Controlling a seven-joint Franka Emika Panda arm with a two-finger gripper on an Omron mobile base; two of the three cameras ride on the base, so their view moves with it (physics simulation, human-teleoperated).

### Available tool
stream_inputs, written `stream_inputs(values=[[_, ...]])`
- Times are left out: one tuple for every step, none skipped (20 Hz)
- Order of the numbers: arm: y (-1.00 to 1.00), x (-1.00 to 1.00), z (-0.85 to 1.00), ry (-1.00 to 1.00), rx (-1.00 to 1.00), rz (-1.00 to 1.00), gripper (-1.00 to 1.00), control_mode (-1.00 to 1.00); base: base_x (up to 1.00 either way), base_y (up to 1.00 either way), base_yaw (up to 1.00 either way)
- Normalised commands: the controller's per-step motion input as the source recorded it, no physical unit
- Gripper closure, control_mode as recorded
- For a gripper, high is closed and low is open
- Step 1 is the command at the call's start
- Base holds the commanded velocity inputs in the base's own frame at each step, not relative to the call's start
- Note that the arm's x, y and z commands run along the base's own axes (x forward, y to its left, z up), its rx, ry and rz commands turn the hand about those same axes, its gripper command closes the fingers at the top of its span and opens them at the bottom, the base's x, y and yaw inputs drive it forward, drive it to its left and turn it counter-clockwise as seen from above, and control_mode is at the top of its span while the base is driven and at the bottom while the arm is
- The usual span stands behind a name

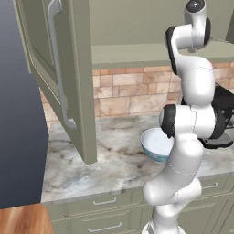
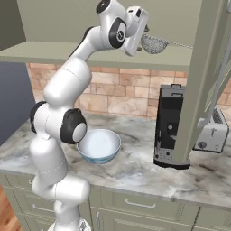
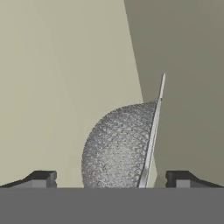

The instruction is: Open the cabinet and setup a tea strainer by placing it in the bowl upright.

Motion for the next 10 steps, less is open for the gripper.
stream_inputs(values=[[0.00,0.19,0.00,0.08,0.00,0.03,-1.00,-1.00,0.00,0.00,0.00],[0.00,0.19,0.00,0.10,0.00,0.02,-1.00,-1.00,0.00,0.00,0.00],[-0.01,0.20,0.00,0.11,0.00,0.02,-1.00,-1.00,0.00,0.00,0.00],[0.00,0.16,0.00,0.12,0.00,0.01,-1.00,-1.00,0.00,0.00,0.00],[0.00,0.17,0.00,0.13,0.00,0.01,-1.00,-1.00,0.00,0.00,0.00],[-0.02,0.18,0.00,0.15,0.00,0.01,-1.00,-1.00,0.00,0.00,0.00],[-0.04,0.17,0.00,0.14,0.00,0.01,-1.00,-1.00,0.00,0.00,0.00],[-0.04,0.17,0.00,0.16,0.00,0.01,-1.00,-1.00,0.00,0.00,0.00],[-0.04,0.18,-0.01,0.17,0.00,0.01,-1.00,-1.00,0.00,0.00,0.00],[-0.02,0.15,-0.04,0.17,0.00,0.01,-1.00,-1.00,0.00,0.00,0.00]])
